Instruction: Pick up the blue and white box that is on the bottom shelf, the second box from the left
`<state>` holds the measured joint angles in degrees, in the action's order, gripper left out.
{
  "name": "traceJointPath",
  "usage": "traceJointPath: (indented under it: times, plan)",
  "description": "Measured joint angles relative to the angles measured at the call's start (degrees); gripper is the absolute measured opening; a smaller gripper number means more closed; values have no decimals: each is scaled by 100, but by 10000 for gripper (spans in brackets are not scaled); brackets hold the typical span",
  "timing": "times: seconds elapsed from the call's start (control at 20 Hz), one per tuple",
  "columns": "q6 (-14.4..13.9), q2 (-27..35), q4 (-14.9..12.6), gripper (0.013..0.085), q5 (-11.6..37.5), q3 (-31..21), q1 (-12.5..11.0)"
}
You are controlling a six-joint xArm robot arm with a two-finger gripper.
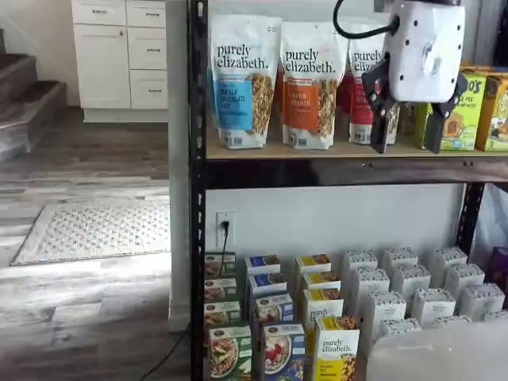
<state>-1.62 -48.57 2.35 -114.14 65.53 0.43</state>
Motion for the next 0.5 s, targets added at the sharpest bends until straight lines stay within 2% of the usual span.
traceJointPath:
  times: [0.1, 0.5]
  plan:
    - [-58, -38, -127, 850, 68, -34, 117]
    - [-44, -76, -179, 850, 208, -127, 116]
